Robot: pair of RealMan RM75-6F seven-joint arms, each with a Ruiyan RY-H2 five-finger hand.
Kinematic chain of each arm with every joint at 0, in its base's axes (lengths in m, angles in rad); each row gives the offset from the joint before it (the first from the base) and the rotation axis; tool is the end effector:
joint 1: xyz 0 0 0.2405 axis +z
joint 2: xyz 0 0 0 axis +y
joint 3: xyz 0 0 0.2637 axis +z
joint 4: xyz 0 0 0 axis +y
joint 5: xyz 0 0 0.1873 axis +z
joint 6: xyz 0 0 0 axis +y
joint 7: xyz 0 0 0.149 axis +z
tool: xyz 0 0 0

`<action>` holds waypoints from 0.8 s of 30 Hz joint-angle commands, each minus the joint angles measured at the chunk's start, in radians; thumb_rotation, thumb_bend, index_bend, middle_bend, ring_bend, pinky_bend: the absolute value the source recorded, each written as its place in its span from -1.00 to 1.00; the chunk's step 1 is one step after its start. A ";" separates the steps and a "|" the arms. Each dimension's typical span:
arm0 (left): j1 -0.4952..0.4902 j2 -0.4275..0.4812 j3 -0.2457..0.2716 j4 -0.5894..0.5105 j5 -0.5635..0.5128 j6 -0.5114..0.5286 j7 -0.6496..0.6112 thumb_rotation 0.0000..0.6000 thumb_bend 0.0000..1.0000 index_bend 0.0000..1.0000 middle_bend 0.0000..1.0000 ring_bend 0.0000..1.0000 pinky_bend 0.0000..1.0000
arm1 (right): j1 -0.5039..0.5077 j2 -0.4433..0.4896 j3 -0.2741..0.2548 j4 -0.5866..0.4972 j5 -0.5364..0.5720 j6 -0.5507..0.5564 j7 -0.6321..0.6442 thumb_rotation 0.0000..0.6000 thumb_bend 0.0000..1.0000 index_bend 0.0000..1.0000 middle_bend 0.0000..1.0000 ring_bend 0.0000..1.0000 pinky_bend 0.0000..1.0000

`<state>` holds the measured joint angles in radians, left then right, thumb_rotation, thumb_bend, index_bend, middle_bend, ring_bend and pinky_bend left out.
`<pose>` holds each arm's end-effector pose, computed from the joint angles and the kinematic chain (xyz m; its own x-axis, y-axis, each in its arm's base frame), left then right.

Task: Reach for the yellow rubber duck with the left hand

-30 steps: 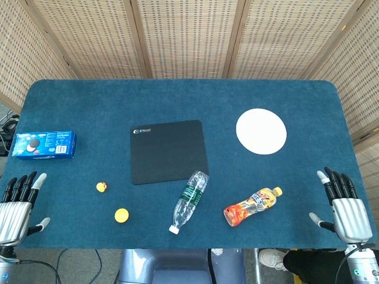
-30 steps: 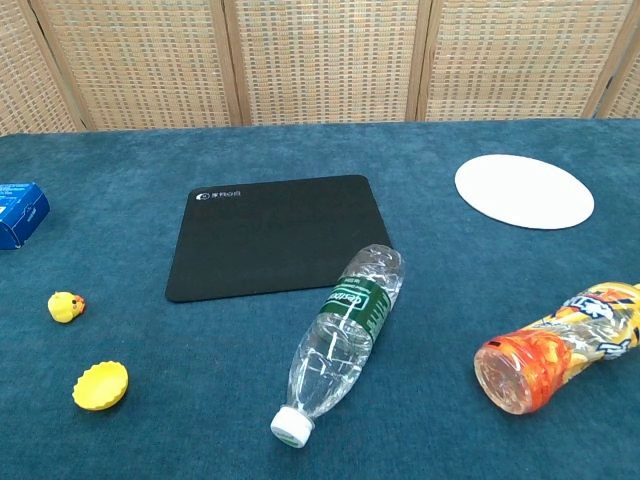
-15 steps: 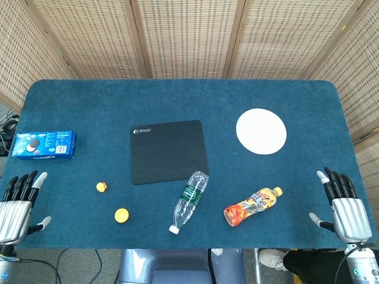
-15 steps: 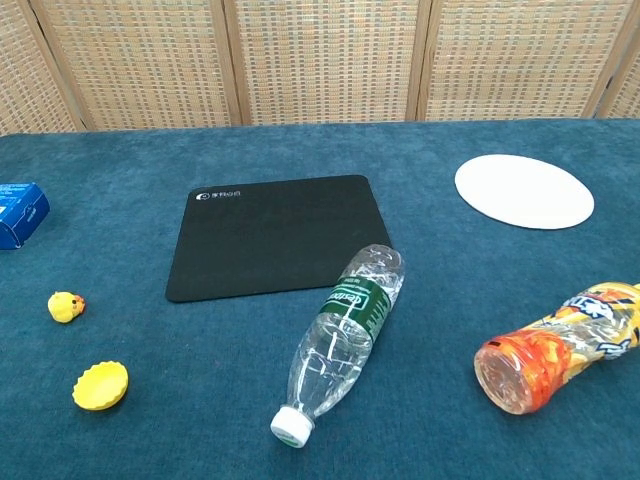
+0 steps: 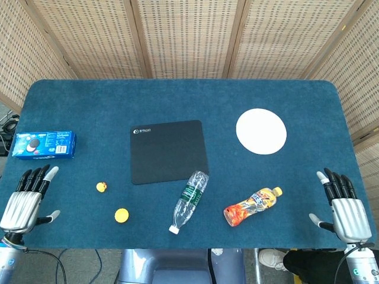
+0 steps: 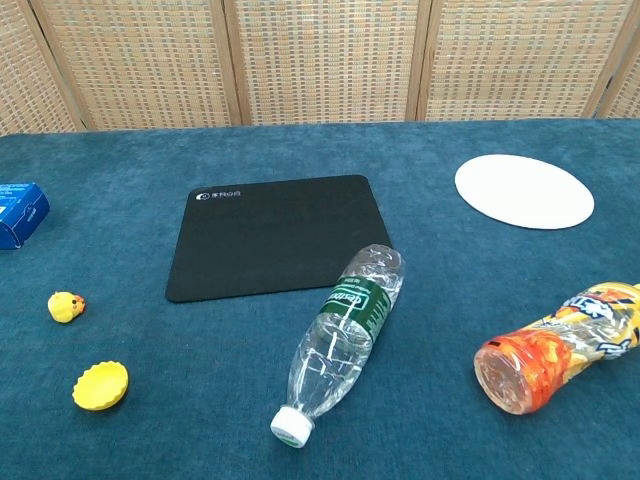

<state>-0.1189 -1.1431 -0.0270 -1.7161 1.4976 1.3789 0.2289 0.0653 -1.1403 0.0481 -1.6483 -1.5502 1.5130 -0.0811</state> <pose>-0.2885 0.1872 0.1493 0.4903 0.1181 0.8635 0.8715 -0.0737 -0.4847 -0.2962 -0.1777 0.1745 0.4194 0.0162 0.9076 -0.9066 -0.0433 0.4197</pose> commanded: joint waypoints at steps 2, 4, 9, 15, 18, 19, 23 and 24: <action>-0.062 -0.002 -0.021 0.041 -0.043 -0.093 -0.021 1.00 -0.64 -0.81 -1.00 -1.00 -1.00 | -0.001 0.002 0.001 -0.002 0.001 0.002 0.001 1.00 -1.00 -0.95 -1.00 -1.00 -0.96; -0.080 -0.006 -0.028 0.053 -0.054 -0.117 -0.028 1.00 -0.61 -0.64 -1.00 -1.00 -1.00 | -0.001 0.002 0.002 -0.002 0.004 -0.001 0.001 1.00 -1.00 -0.95 -1.00 -1.00 -0.95; -0.125 -0.018 -0.037 0.081 -0.081 -0.184 -0.022 1.00 -0.58 -0.46 -1.00 -1.00 -1.00 | 0.001 0.002 0.003 0.000 0.008 -0.006 0.003 1.00 -1.00 -0.95 -1.00 -1.00 -0.95; -0.181 -0.030 -0.053 0.107 -0.130 -0.265 -0.004 1.00 -0.57 -0.35 -1.00 -1.00 -1.00 | 0.002 0.004 0.005 0.001 0.012 -0.008 0.009 1.00 -1.00 -0.95 -1.00 -1.00 -0.95; -0.218 -0.044 -0.057 0.131 -0.162 -0.322 0.026 1.00 -0.56 -0.30 -1.00 -1.00 -1.00 | 0.003 0.005 0.007 0.001 0.016 -0.009 0.011 1.00 -1.00 -0.95 -1.00 -1.00 -0.96; -0.228 -0.048 -0.057 0.137 -0.169 -0.336 0.032 1.00 -0.54 -0.30 -1.00 -1.00 -1.00 | 0.003 0.005 0.007 0.001 0.016 -0.009 0.012 1.00 -1.00 -0.95 -1.00 -1.00 -0.96; -0.265 -0.062 -0.049 0.159 -0.185 -0.388 0.069 1.00 -0.50 -0.31 -1.00 -1.00 -1.00 | 0.002 0.007 0.008 0.001 0.018 -0.010 0.016 1.00 -1.00 -0.95 -1.00 -1.00 -0.96; -0.272 -0.065 -0.047 0.161 -0.189 -0.399 0.077 1.00 -0.50 -0.31 -1.00 -1.00 -1.00 | 0.003 0.007 0.008 0.001 0.019 -0.010 0.017 1.00 -1.00 -0.95 -1.00 -1.00 -0.96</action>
<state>-0.3767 -1.2004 -0.0775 -1.5640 1.3182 0.9964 0.2914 0.0678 -1.1335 0.0564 -1.6472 -1.5311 1.5029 -0.0646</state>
